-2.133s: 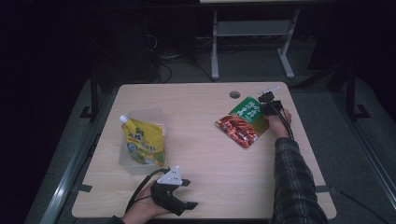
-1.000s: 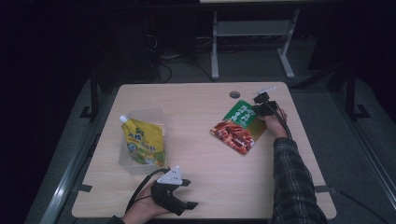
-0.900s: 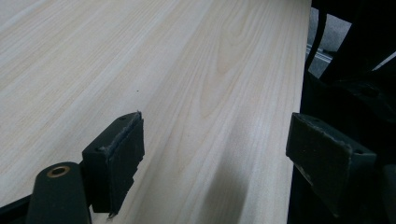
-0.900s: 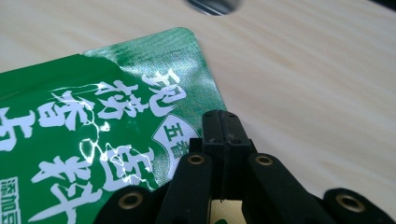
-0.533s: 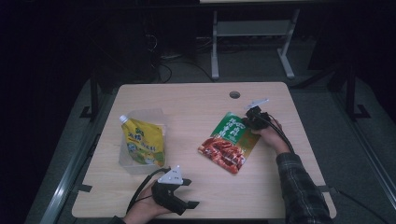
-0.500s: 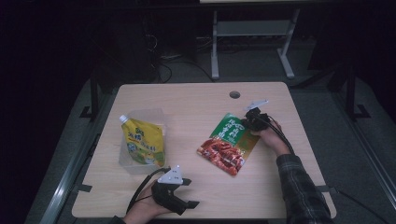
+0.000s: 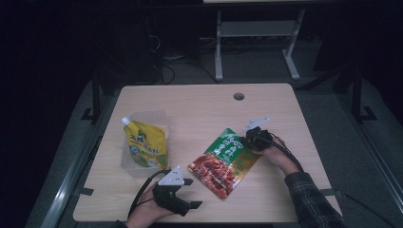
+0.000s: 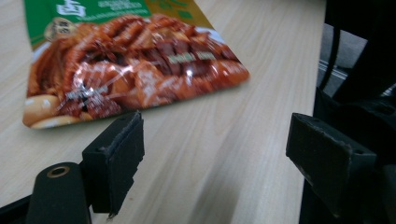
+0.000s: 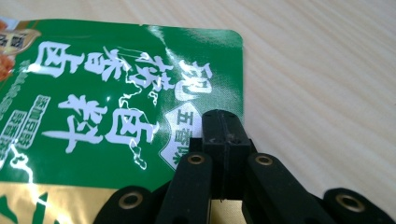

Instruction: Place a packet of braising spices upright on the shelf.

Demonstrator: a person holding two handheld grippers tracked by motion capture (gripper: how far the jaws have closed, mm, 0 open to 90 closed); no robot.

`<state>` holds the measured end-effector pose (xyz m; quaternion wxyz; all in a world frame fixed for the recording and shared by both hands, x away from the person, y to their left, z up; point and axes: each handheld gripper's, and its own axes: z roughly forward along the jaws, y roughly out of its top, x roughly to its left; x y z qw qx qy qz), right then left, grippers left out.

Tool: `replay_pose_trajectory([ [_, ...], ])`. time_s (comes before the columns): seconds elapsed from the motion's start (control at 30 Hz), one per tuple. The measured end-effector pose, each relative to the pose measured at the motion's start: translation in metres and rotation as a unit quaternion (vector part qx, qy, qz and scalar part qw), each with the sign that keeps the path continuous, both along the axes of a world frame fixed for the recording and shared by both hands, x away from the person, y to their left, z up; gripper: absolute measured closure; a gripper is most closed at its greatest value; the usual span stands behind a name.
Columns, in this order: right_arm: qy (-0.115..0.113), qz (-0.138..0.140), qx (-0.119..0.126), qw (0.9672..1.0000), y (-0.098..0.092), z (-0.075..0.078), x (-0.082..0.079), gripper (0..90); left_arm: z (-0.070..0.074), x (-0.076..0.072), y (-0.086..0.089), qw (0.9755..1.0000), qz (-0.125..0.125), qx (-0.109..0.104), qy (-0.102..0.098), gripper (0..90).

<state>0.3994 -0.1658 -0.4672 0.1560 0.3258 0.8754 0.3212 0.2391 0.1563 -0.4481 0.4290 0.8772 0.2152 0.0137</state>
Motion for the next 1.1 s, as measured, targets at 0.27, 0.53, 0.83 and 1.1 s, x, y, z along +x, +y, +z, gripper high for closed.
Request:
replay_pose_trajectory([
  [0.27, 0.042, -0.018, 0.031, 0.9985, -0.009, 0.006, -0.006, 65.2, 0.013, 0.014, -0.016, 0.9996, 0.024, 0.002, -0.015, 15.9],
  [0.53, 0.041, -0.031, 0.039, 0.9979, -0.027, 0.013, -0.035, 36.4, 0.013, 0.043, -0.038, 0.9986, 0.048, 0.013, -0.018, 16.0],
  [0.83, 0.034, -0.026, 0.056, 0.9975, -0.049, 0.017, -0.081, 25.4, 0.001, 0.079, -0.065, 0.9945, 0.089, 0.047, -0.029, 15.1],
  [1.1, 0.031, -0.025, 0.066, 0.997, -0.059, 0.018, -0.097, 23.1, -0.019, 0.102, -0.074, 0.9912, 0.101, 0.084, -0.017, 15.1],
])
